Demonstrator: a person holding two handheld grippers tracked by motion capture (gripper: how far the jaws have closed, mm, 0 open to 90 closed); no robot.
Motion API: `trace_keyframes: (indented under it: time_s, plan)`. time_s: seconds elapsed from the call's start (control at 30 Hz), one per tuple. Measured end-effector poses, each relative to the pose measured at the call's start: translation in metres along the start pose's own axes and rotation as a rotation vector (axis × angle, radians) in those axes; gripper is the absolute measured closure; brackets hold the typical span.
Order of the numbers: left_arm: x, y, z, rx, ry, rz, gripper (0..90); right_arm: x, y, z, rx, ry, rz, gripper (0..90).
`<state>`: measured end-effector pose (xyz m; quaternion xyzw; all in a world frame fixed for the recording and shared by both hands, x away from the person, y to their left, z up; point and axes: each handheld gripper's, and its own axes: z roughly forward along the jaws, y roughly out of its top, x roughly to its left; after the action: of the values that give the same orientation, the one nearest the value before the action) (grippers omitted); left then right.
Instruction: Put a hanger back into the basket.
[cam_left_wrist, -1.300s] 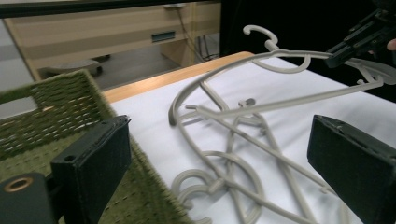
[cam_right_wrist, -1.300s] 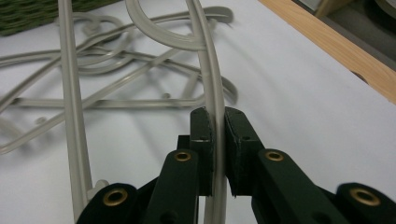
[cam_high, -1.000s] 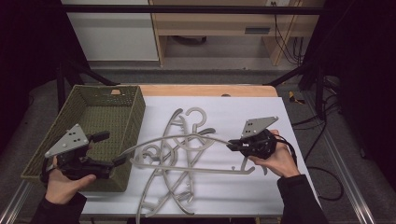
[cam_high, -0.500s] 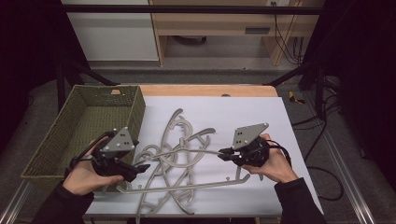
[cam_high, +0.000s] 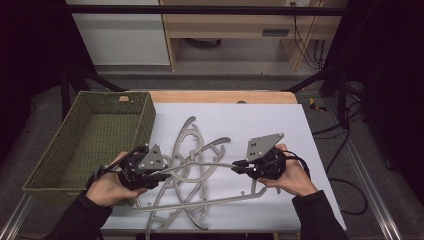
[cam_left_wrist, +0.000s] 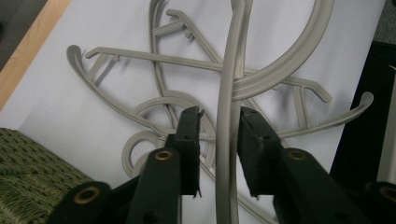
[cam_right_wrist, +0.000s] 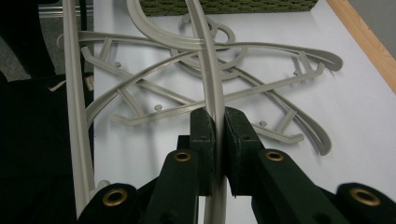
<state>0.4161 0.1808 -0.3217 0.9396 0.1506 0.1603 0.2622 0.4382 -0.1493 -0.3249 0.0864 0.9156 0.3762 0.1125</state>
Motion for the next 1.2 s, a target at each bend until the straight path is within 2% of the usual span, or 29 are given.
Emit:
trace_keyframes:
  time_s: [0.03,0.17,0.37,0.53,0.63,0.8,0.9,0.97,1.0,1.03,1.07,1.17,1.2]
  plan:
    - [0.0,0.0,0.0,-0.001,-0.007,0.003,79.4,0.0,0.0,0.0,0.0,0.003,-0.001,82.8]
    - [-0.001,-0.001,0.0,0.007,-0.017,0.017,81.0,-0.001,0.0,0.002,0.006,0.007,0.003,82.7]
    - [-0.003,-0.005,0.0,-0.042,0.006,0.004,81.6,-0.004,0.0,0.002,-0.002,0.005,-0.009,81.9]
    - [-0.003,-0.005,-0.001,-0.055,-0.001,-0.028,81.8,-0.006,0.001,0.002,-0.008,-0.02,0.003,79.8]
    - [-0.003,-0.005,-0.002,-0.066,0.011,-0.044,81.9,-0.007,0.001,0.001,-0.024,-0.044,0.005,78.0]
    - [0.002,-0.004,0.0,-0.103,0.048,-0.091,82.0,-0.011,0.001,-0.008,-0.118,-0.146,0.062,62.3]
    - [0.006,-0.003,0.002,-0.102,0.095,-0.123,82.0,-0.012,-0.001,-0.016,-0.171,-0.213,0.107,51.5]
    - [0.008,-0.002,0.005,-0.098,0.129,-0.151,82.0,-0.011,-0.004,-0.023,-0.231,-0.26,0.132,43.3]
    - [0.008,-0.002,0.005,-0.098,0.129,-0.151,82.0,-0.011,-0.004,-0.023,-0.231,-0.26,0.132,43.3]
    - [0.01,-0.002,0.007,-0.103,0.168,-0.175,82.0,-0.009,-0.008,-0.033,-0.298,-0.305,0.171,37.5]
    - [0.012,-0.002,0.007,-0.096,0.181,-0.184,82.0,-0.008,-0.01,-0.036,-0.319,-0.322,0.186,33.3]
    - [0.016,0.0,0.006,-0.104,0.231,-0.218,82.0,-0.005,-0.017,-0.041,-0.348,-0.37,0.266,21.9]
    - [0.017,0.001,0.005,-0.108,0.246,-0.229,82.0,-0.004,-0.02,-0.041,-0.348,-0.372,0.286,19.4]
